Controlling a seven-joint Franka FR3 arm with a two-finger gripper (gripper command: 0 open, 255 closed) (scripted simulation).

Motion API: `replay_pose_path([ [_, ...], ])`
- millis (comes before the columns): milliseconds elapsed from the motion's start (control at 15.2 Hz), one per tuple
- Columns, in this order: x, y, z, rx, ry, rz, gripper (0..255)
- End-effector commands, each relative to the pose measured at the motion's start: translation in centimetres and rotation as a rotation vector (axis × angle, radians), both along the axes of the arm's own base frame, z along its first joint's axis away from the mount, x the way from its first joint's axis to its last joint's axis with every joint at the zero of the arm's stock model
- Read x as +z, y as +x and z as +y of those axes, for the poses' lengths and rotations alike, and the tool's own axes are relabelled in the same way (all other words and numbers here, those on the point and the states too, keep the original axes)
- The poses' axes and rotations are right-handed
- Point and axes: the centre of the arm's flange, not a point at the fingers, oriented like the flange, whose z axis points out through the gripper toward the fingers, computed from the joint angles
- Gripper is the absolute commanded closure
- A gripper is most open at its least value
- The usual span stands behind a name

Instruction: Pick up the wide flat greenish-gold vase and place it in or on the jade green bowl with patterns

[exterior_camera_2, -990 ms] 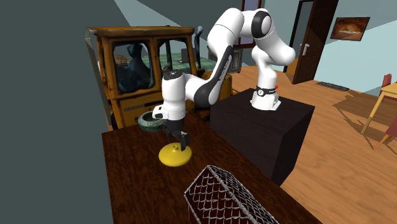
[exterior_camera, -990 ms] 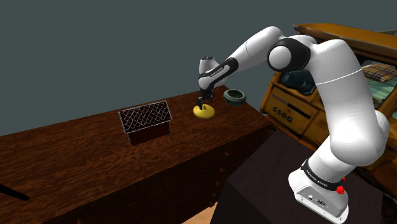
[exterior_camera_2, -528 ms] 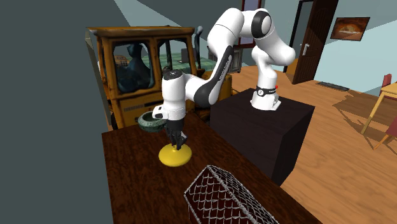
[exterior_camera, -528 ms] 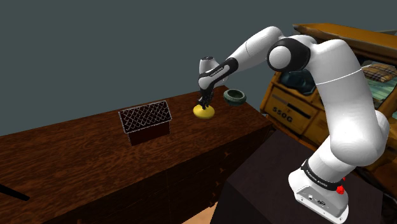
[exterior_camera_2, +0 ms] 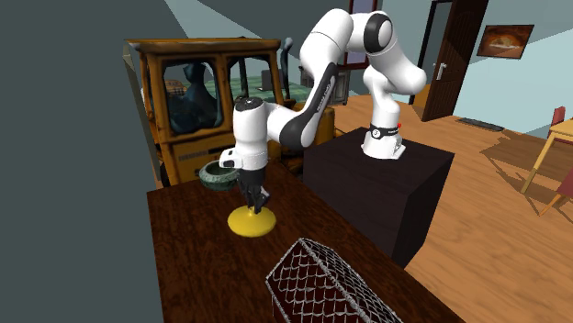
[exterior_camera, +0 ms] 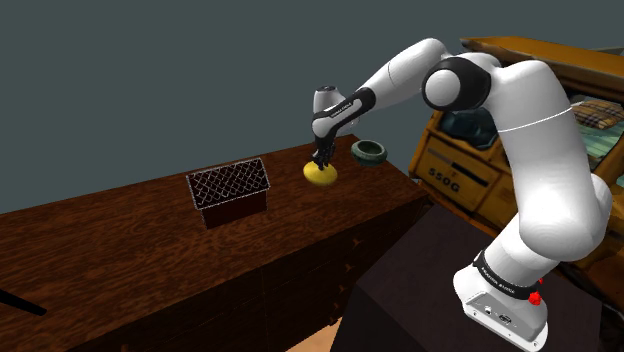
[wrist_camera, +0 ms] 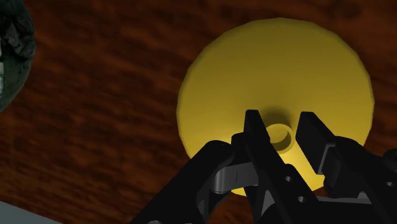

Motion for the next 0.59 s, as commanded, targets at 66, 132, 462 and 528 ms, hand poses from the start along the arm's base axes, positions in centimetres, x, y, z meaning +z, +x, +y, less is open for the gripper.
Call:
replay_pose_path([
  [66,1.6,0.0,0.1,0.0,0.0,0.0,255],
  [132,2.1,0.0,0.1,0.0,0.0,0.0,255],
  [462,4.8,0.0,0.1,0.0,0.0,0.0,255],
  [528,5.3,0.0,0.1,0.0,0.0,0.0,255],
])
